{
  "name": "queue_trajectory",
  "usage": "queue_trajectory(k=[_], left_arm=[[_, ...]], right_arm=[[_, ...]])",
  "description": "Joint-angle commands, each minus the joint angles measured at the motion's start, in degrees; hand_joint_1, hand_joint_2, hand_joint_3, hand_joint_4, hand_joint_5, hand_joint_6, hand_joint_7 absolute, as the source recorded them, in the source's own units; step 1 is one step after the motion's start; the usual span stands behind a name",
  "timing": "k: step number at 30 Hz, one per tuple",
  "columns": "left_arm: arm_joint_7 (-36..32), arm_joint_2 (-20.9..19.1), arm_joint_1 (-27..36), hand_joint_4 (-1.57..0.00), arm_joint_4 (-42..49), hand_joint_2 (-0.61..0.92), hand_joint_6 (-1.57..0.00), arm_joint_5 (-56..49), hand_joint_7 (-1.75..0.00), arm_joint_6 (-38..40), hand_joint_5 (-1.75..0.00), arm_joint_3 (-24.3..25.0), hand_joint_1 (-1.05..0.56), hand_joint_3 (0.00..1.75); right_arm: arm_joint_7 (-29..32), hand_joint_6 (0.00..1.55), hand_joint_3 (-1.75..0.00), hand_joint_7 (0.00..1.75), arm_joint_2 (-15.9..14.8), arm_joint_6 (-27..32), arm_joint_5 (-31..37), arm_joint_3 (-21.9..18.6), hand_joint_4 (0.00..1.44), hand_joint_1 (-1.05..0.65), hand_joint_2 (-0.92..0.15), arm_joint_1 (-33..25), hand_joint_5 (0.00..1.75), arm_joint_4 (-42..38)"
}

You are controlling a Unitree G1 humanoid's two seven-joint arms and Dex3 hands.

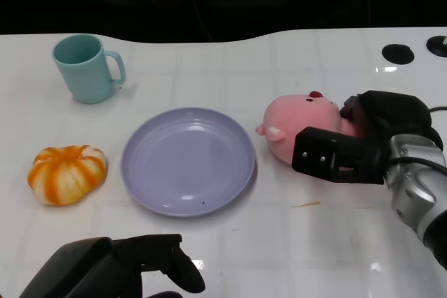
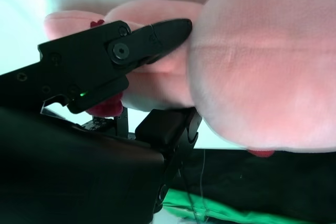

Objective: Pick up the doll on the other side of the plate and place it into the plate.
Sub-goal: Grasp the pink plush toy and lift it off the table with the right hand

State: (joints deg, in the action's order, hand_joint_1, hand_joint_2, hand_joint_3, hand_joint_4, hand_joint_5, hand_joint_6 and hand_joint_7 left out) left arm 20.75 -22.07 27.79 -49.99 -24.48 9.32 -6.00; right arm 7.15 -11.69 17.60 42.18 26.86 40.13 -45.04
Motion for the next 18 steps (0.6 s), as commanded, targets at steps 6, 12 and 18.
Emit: queue_trajectory(k=[6, 12, 18], left_arm=[[0.54, -1.3, 0.88, -0.6, -0.82, 0.89, -0.71, 0.13, -0.92, -2.93, -1.72, -0.59, -0.21, 0.43], [0.39, -1.24, 1.36, -0.6, -1.1, 0.88, -0.71, 0.37, -0.91, -3.06, -1.72, -0.28, -0.2, 0.43], [0.55, -1.36, 1.16, -0.61, -1.08, 0.88, -0.72, 0.38, -0.9, -3.1, -1.71, -0.17, -0.2, 0.42]], right_arm=[[5.37, 0.7, -0.37, 1.63, -0.42, -3.34, -5.98, -6.97, 0.9, -0.3, -0.9, -4.57, 1.75, 6.57], [7.23, 0.67, -0.84, 1.72, 0.11, -4.63, -8.99, -10.26, 0.91, -0.24, -0.61, -6.15, 1.75, 10.27], [9.23, 0.72, -1.16, 1.75, 0.35, -8.28, -10.77, -11.74, 0.95, -0.22, -0.46, -7.26, 1.75, 12.91]])
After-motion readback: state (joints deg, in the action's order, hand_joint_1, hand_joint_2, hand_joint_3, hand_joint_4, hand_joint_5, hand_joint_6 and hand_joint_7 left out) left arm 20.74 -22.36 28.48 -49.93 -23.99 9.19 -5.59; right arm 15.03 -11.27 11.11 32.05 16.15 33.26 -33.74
